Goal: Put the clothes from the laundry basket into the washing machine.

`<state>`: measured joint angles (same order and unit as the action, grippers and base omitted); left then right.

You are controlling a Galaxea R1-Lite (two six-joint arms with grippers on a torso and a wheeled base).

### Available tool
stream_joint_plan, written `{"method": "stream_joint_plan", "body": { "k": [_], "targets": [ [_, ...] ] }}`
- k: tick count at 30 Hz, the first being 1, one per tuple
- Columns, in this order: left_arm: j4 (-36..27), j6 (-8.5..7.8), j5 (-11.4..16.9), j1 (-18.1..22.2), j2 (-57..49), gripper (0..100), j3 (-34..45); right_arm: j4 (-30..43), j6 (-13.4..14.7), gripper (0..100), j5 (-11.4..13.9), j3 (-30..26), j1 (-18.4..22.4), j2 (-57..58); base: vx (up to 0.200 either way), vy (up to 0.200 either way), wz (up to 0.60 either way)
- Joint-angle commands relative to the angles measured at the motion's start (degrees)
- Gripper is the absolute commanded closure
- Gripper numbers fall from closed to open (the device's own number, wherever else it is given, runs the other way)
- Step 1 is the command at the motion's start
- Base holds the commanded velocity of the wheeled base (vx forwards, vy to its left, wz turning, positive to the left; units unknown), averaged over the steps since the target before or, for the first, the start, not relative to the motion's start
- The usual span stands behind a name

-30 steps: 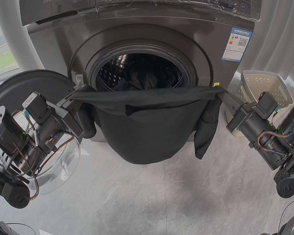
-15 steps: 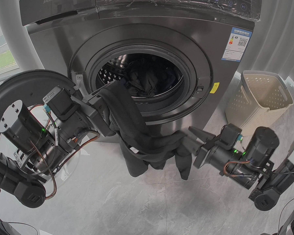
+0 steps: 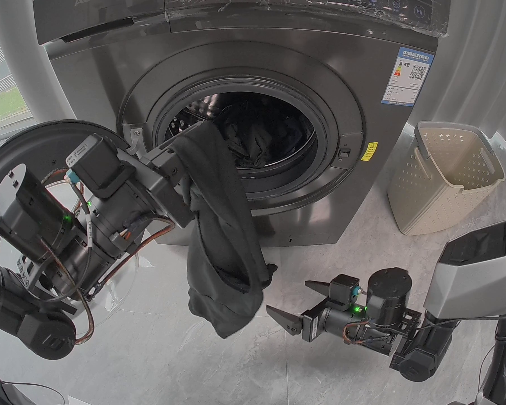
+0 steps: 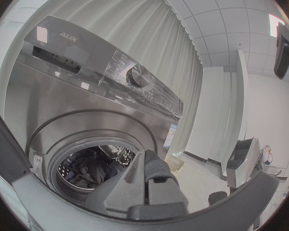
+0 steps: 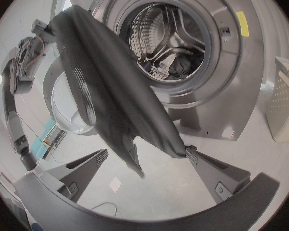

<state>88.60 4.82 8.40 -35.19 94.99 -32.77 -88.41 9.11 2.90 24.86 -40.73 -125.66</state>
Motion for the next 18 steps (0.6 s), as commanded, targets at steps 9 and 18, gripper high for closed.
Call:
{"method": "stream_joint_plan", "body": {
  "k": [9, 18],
  "targets": [
    [-0.01, 0.11, 0.3, -0.67, -2.44, 100, -0.45, -0.1, 0.21, 0, 0.17, -0.16, -1.81, -4.07, 0.0, 0.0, 0.0],
    [-0.01, 0.11, 0.3, -0.67, -1.91, 100, -0.37, -0.01, 0.21, 0, 0.26, 3.44, -4.71, -0.64, 0.0, 0.0, 0.0]
  ]
}}
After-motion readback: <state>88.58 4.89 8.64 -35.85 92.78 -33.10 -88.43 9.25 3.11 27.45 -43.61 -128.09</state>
